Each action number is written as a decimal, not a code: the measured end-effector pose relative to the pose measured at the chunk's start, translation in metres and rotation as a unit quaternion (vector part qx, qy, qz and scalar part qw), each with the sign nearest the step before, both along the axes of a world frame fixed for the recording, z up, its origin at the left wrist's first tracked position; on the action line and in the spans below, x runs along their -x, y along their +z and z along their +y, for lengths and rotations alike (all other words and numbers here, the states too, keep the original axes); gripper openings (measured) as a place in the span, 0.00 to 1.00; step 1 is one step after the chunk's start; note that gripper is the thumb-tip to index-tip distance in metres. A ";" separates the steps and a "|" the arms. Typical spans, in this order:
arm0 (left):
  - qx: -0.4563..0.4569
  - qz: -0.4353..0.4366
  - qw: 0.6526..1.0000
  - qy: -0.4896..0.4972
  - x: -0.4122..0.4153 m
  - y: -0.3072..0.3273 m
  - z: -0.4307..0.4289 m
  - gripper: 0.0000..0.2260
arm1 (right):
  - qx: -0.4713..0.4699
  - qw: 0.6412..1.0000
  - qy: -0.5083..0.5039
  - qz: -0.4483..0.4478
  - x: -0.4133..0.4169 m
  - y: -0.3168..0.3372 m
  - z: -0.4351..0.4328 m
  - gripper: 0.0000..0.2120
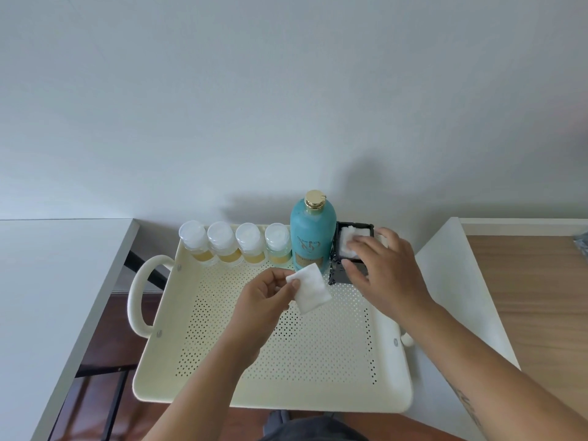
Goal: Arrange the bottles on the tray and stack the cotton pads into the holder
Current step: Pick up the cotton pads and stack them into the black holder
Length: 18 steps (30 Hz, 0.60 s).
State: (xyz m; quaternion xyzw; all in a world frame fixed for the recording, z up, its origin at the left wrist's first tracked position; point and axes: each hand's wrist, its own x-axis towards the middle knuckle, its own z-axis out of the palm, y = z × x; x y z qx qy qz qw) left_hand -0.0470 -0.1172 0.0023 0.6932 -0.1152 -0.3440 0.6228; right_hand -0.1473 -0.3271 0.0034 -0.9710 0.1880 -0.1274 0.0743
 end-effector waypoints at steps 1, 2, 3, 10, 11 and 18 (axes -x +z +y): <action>0.002 0.002 1.000 0.000 0.000 0.000 -0.001 0.06 | 0.006 1.000 -0.003 0.019 0.000 -0.002 -0.001 0.17; 0.004 0.003 1.000 0.001 -0.001 0.001 -0.002 0.06 | 0.012 0.999 -0.008 0.037 0.000 -0.004 -0.001 0.19; 0.005 0.004 1.000 0.001 -0.001 0.001 -0.002 0.05 | 0.018 0.998 -0.014 0.056 -0.001 -0.005 0.000 0.21; 0.012 0.000 1.000 -0.011 -0.003 0.004 -0.011 0.04 | 0.001 0.999 -0.037 0.034 -0.007 0.009 0.009 0.18; 0.012 -0.002 1.000 -0.011 -0.003 0.004 -0.012 0.04 | -0.019 0.999 -0.042 -0.013 -0.004 0.013 0.014 0.14; 0.027 -0.007 0.999 -0.039 -0.006 0.004 -0.021 0.05 | -0.425 0.897 -0.060 -0.106 0.009 0.022 0.056 0.07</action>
